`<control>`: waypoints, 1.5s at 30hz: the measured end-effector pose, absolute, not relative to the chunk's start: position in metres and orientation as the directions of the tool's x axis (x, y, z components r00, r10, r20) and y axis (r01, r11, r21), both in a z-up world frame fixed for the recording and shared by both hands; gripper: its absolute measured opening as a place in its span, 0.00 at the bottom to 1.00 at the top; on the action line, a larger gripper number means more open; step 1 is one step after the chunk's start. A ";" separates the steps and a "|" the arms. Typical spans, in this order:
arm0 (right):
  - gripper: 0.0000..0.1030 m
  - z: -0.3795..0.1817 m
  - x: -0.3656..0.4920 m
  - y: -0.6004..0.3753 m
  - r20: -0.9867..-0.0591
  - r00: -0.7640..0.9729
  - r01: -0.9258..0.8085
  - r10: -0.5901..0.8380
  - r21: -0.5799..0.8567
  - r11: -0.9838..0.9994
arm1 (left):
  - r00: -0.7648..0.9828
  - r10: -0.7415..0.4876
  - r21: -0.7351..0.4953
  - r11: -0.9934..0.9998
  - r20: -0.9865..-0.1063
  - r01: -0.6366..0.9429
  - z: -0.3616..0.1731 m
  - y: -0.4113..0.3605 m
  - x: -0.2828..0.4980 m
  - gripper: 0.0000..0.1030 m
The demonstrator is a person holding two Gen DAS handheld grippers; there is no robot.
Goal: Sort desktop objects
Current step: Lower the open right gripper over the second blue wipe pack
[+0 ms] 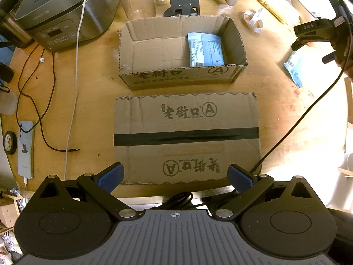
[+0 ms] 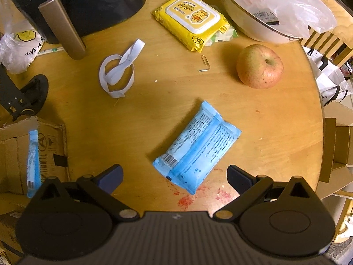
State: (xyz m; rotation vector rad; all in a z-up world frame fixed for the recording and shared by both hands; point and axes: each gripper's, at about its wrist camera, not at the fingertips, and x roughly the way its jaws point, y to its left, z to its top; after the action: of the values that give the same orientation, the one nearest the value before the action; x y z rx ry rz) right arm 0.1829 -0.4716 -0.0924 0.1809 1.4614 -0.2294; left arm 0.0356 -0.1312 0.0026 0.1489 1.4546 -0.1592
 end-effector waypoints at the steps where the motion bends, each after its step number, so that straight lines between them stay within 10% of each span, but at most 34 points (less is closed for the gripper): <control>1: 1.00 -0.093 0.183 -0.472 -0.995 0.094 0.270 -0.043 -0.016 0.963 | 0.109 -0.017 0.005 0.980 -0.994 0.198 0.002 -0.131 0.036 1.00; 45: 1.00 -0.127 0.178 -0.509 -0.995 0.064 0.779 -0.071 0.005 0.627 | 0.096 -0.017 0.001 0.983 -0.995 0.183 -0.001 -0.127 0.035 1.00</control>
State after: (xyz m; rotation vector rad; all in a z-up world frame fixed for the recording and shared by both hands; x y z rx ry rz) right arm 0.1776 -0.5090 -0.1268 0.6590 1.3662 -0.7174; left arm 0.0354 -0.1270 -0.0005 0.1359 1.4690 -0.1486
